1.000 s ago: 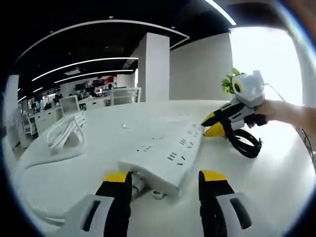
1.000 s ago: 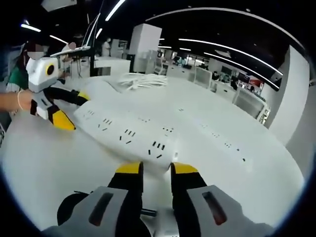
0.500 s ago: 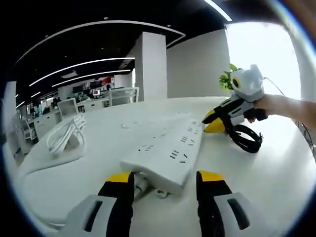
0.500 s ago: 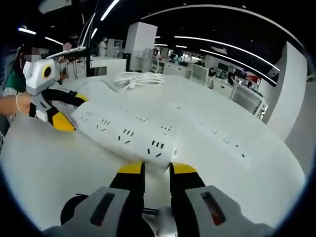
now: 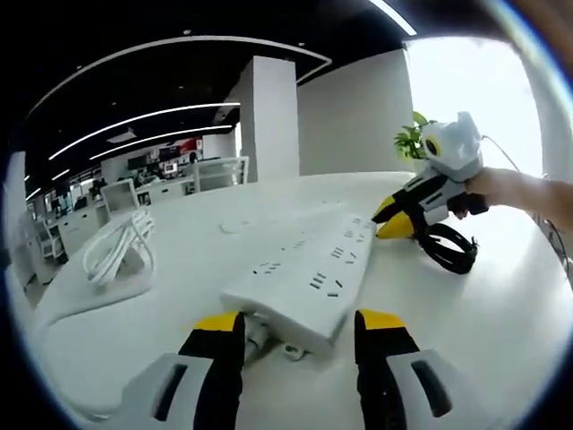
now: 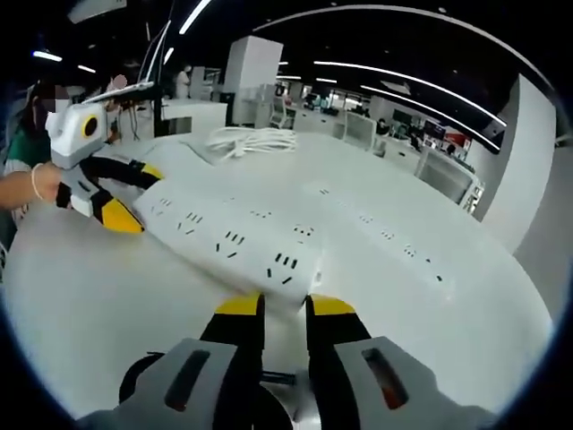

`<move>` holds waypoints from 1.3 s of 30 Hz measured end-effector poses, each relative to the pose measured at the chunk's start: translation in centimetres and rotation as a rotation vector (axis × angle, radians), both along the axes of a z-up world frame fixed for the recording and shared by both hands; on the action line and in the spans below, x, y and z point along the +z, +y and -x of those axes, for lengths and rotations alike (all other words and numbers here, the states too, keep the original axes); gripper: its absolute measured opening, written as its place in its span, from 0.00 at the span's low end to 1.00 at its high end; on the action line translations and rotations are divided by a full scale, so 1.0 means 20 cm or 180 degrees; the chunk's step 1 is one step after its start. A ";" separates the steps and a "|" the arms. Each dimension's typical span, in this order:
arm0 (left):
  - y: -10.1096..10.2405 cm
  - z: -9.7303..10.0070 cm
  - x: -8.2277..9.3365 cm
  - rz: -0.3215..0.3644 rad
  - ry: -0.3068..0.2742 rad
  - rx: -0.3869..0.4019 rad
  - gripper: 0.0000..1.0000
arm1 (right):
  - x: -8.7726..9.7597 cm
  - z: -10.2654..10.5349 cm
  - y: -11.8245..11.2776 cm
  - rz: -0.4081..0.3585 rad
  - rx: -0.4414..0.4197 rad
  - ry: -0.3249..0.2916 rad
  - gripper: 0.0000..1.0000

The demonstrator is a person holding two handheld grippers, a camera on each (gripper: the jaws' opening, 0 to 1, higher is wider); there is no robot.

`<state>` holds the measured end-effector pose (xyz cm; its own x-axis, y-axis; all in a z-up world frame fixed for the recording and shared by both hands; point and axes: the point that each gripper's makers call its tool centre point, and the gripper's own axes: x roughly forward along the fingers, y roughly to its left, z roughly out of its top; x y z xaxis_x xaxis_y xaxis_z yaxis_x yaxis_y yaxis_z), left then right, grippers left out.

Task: Straighten the power strip on the desk, plug the charger into it

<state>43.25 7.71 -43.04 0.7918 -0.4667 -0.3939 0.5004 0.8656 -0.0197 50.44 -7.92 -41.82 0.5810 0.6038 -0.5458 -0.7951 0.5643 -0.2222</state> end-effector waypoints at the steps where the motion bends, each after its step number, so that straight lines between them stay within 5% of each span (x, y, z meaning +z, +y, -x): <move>1: 0.00 0.00 0.00 -0.0006 -0.0003 -0.0005 0.50 | 0.00 0.00 0.00 0.0009 0.0000 0.0002 0.17; 39: 0.04 -0.06 -0.01 -0.0162 -0.0030 -0.0303 0.49 | 0.00 0.09 -0.01 0.0005 -0.0130 0.0054 0.17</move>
